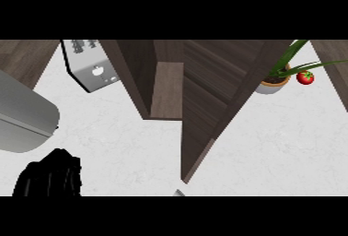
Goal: Pick up the bottled water, place it into the cabinet and close the cabinet
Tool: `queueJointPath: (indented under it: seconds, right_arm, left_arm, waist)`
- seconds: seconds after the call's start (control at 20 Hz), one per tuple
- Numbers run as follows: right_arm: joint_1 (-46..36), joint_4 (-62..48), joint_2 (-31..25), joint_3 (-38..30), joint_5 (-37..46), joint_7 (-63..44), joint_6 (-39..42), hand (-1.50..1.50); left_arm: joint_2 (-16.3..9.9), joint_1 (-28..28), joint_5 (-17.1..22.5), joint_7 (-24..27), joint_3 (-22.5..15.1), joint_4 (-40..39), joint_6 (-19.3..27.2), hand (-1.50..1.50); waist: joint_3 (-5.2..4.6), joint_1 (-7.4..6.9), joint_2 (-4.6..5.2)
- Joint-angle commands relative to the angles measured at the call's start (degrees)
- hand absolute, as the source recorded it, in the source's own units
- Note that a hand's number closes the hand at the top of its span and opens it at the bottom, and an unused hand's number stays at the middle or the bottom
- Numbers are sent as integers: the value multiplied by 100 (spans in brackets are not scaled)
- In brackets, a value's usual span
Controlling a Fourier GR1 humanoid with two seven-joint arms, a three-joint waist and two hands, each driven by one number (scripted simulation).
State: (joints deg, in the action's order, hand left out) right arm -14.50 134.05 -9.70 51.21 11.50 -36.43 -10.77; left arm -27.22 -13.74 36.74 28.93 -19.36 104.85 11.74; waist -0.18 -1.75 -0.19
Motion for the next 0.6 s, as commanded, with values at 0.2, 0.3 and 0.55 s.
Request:
queueJointPath:
  seconds: [0.2,0.3,0.55]
  right_arm:
    - [-1513,-1448,914,-359,-35,-289,-1061,150]
    - [-1828,-1499,917,-879,-262,-458,-1082,150]
    - [-2846,-2951,952,-1819,-1431,-106,-1326,150]
  left_arm:
    - [-258,-331,151,65,285,59,-448,150]
    - [-413,-524,321,193,551,46,-703,150]
    - [-461,-737,373,304,683,-65,-976,150]
  waist:
    - [-2,-87,30]
    - [-4,-142,37]
    - [9,-140,62]
